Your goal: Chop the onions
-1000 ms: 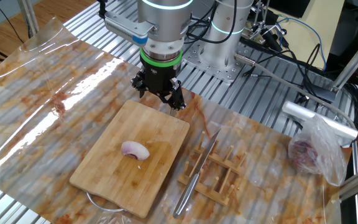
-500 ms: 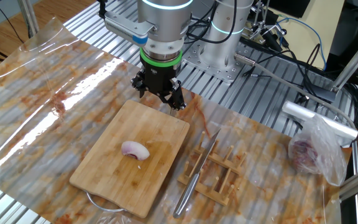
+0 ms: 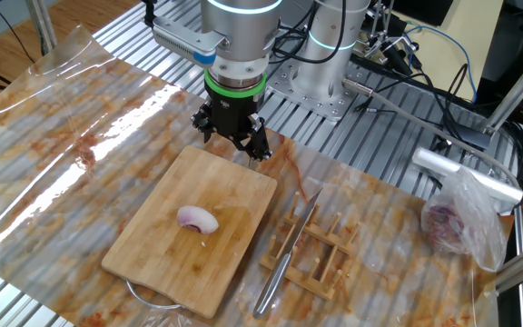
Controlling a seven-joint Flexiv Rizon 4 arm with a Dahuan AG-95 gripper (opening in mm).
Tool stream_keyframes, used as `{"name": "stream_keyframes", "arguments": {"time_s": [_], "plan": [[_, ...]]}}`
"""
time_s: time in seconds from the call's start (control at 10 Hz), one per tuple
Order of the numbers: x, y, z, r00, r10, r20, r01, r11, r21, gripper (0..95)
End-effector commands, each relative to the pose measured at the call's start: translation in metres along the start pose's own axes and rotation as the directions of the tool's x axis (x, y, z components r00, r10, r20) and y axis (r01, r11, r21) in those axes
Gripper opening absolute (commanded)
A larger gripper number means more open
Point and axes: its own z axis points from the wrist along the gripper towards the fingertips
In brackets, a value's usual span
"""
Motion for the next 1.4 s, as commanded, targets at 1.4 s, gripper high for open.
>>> {"name": "stream_keyframes", "arguments": {"time_s": [1.4], "plan": [[0.0023,0.0012,0.0032,0.998,0.057,0.019,-0.056,0.997,-0.059,19.0]]}}
